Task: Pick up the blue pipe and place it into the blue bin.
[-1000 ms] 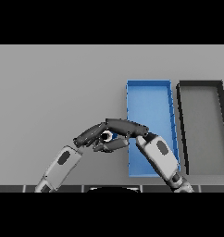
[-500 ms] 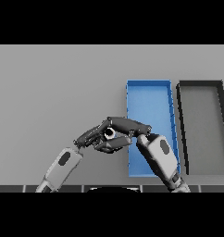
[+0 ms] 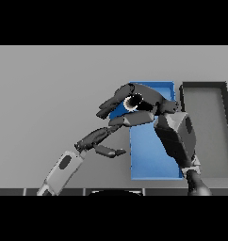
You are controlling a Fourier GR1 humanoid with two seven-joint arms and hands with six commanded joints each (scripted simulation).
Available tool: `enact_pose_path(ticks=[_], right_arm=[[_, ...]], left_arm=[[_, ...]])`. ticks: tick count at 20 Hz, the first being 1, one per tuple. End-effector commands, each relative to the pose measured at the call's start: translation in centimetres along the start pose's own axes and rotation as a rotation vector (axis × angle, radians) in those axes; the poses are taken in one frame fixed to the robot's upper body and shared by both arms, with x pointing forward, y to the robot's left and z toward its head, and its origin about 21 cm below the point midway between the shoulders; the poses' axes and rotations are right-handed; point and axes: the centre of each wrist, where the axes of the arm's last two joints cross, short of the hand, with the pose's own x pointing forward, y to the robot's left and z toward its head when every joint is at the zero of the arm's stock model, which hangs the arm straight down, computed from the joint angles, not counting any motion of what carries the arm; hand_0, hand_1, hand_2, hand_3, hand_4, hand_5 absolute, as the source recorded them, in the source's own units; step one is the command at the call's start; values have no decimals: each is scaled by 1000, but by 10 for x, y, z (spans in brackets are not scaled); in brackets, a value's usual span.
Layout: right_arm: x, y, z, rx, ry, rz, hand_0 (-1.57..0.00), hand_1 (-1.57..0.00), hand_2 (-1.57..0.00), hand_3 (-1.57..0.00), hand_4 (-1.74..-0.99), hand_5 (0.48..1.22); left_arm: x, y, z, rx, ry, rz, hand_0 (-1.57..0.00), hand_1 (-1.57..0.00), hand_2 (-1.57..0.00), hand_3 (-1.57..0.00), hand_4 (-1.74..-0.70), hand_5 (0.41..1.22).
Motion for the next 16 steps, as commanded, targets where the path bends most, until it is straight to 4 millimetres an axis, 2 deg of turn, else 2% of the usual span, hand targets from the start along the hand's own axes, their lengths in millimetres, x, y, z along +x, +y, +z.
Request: enact_pose_path(ticks=[1, 4, 7, 9, 12, 13, 16], right_arm=[[8, -3, -3, -14, -13, 21, -1571, -1571, -1571, -1571, -1720, 1127], [39, -28, -8, -169, -40, 73, -1571, -1571, -1571, -1571, -1730, 1110], [41, -63, 2, -339, -2, 95, -1571, -1571, -1571, -1571, -1735, 1131], [28, -84, 14, -446, 84, 128, -1571, -1571, -1571, -1571, -1737, 1135], [0, -106, 50, -589, 175, 63, -1571, -1571, -1571, -1571, -1739, 1120], [-11, -110, 59, -626, 216, 45, -1571, -1571, -1571, -1571, -1740, 1117], [-46, -109, 84, -704, 342, -7, -1571, -1571, -1571, -1571, -1740, 1121]], left_arm=[[0, 2, 1, -2, -7, -10, 0, 0, 0, 0, -912, 502], [0, 3, 7, 6, -25, -15, 1, 1, 1, 1, -903, 495], [2, 6, 9, -3, -23, -2, 1, 1, 1, 1, -907, 491], [0, 3, 10, -4, -10, 9, 1, 1, 1, 1, -911, 487], [-4, 3, 7, 6, 8, 9, 1, 1, 1, 1, -902, 489], [1, 2, 5, 9, -4, 10, 1, 1, 1, 1, -898, 489], [-2, 4, 5, 12, 10, 16, 1, 1, 1, 1, -893, 478]])
